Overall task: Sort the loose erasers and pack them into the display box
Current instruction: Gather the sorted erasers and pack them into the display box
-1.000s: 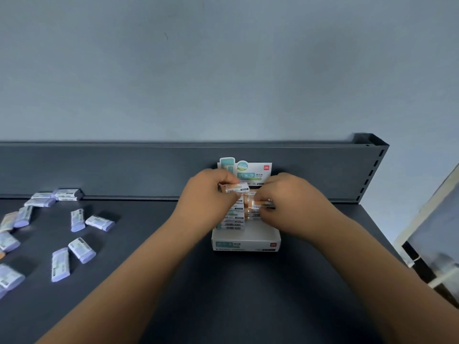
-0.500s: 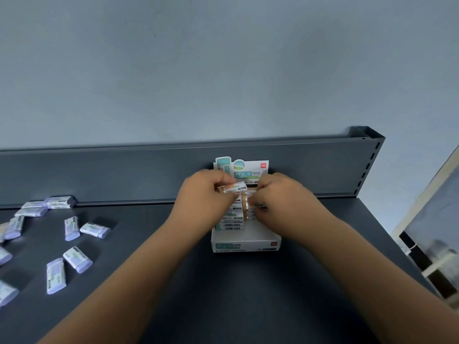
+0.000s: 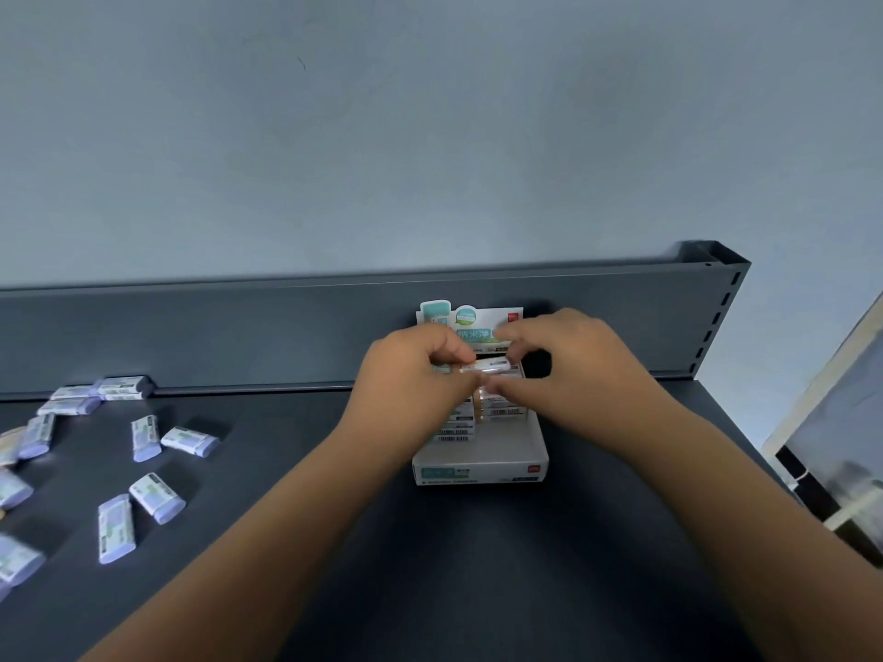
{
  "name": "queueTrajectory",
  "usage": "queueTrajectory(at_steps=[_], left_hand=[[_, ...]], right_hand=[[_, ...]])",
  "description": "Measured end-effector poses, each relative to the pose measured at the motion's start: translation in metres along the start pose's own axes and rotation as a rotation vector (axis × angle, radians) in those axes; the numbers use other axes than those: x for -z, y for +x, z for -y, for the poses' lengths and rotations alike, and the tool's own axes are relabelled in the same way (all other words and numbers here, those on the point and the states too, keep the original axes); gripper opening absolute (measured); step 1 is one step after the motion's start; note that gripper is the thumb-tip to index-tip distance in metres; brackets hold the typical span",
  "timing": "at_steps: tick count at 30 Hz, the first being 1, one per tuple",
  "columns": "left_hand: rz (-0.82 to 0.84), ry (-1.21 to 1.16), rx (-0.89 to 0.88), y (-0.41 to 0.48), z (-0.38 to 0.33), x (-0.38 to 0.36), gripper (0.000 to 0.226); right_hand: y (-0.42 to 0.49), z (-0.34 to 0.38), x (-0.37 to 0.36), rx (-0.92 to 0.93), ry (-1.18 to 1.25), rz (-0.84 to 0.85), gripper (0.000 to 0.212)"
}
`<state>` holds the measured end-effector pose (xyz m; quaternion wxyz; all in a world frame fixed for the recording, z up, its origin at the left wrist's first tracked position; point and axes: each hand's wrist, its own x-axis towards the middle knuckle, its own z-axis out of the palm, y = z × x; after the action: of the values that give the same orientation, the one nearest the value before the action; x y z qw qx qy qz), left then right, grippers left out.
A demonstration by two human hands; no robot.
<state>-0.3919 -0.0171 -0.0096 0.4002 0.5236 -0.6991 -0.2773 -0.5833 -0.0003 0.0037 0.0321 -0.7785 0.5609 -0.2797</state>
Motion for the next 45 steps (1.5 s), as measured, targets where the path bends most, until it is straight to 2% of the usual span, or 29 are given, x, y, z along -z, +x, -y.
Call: queueTrajectory(at_steps=[3,8,13,17,21,25,28,34,38,45], left_hand=[[0.033,0.070,-0.056,-0.005,-0.006,-0.007,0.014],[0.110,0.228,-0.170,-0.014,-0.008,-0.016,0.020],[0.182,0.504,-0.261,-0.016,-0.011,-0.019,0.018],[0.111,0.581,-0.333,-0.015,-0.002,-0.024,0.017],[0.054,0.594,-0.348,-0.014,0.006,-0.029,0.019],[0.001,0.637,-0.362,-0.014,0.012,-0.036,0.009],[-0.012,0.654,-0.352,-0.014,0.013,-0.038,0.009],[0.132,0.816,-0.231,-0.015,-0.006,-0.028,0.029],[0.100,0.837,-0.208,-0.018,-0.005,-0.027,0.034],[0.227,0.832,-0.191,-0.015,-0.008,-0.026,0.026]], right_hand=[[0.001,-0.003,0.012,0.022,-0.059,0.097,0.018],[-0.001,-0.008,0.022,-0.058,-0.136,0.228,0.018],[-0.004,0.000,0.019,-0.096,-0.221,0.328,0.016],[-0.004,0.007,0.005,-0.058,-0.349,0.280,0.033],[-0.008,0.009,-0.007,0.001,-0.418,0.169,0.022],[-0.011,0.012,-0.011,-0.025,-0.450,0.164,0.030],[-0.012,0.012,-0.015,-0.028,-0.482,0.150,0.026],[-0.014,0.011,-0.023,-0.031,-0.511,0.131,0.021],[-0.016,0.013,-0.024,-0.026,-0.516,0.133,0.028],[-0.017,0.013,-0.025,0.007,-0.543,0.156,0.029]])
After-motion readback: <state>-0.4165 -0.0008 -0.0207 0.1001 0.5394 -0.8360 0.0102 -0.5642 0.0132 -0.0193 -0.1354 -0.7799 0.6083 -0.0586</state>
